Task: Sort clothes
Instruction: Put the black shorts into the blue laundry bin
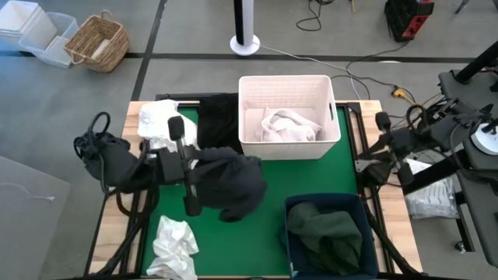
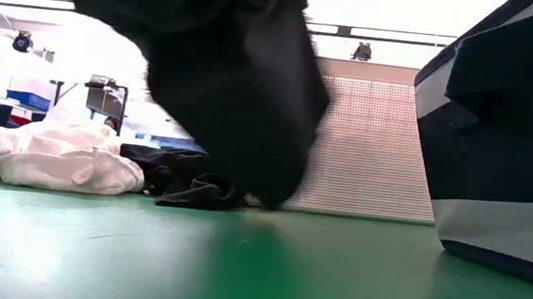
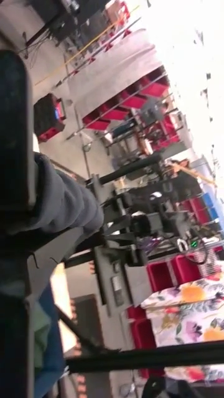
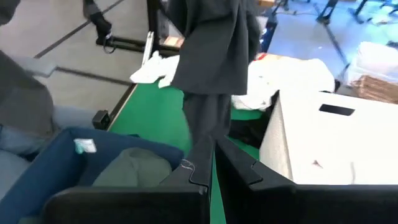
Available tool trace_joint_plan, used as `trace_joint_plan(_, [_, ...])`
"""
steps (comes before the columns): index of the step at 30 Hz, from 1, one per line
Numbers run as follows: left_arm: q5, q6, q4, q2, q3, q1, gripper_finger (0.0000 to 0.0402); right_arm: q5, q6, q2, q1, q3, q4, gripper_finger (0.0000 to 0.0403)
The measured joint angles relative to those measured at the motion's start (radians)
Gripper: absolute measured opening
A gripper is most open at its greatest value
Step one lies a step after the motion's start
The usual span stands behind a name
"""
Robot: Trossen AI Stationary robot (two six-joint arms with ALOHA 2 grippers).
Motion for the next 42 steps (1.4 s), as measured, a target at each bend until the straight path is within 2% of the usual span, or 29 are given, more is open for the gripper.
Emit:
trace_joint_plan(4, [0.000,0.083,0.073,0.063,0.064,0.013,0.0000,0.007,0.005,-0.020,0.000,0.000,-0.013,0.0012])
trace_joint_plan(11, [0.000,0.332,0.438,0.122,0.062,0.021,0.0000,0.007,0.035,-0.044,0.000,-0.003,-0.022,0.0012])
trace_joint_plan(15, [0.065,0.404,0.605,0.143,0.061,0.023,0.0000,0.007,0.037,-0.050,0.000,-0.003,-0.022,0.0012])
trace_joint_plan(20, [0.198,0.411,0.767,0.166,0.062,0.039,0.0000,0.010,0.032,-0.050,0.000,-0.003,-0.029,0.0012])
trace_joint_plan(23, [0.263,0.411,0.860,0.187,0.063,0.054,0.0000,0.060,0.026,-0.051,0.000,-0.003,-0.051,0.0012])
trace_joint_plan(34, [0.417,0.383,1.247,0.305,0.063,0.112,0.0000,0.210,0.045,-0.074,-0.001,-0.003,-0.077,0.0012])
trace_joint_plan(39, [0.541,0.278,1.328,0.351,0.063,0.148,0.0000,0.252,0.055,-0.086,-0.001,-0.003,-0.100,0.0012])
trace_joint_plan(42, [0.571,0.193,1.346,0.366,0.063,0.178,0.0000,0.258,0.065,-0.089,-0.001,-0.003,-0.103,0.0012])
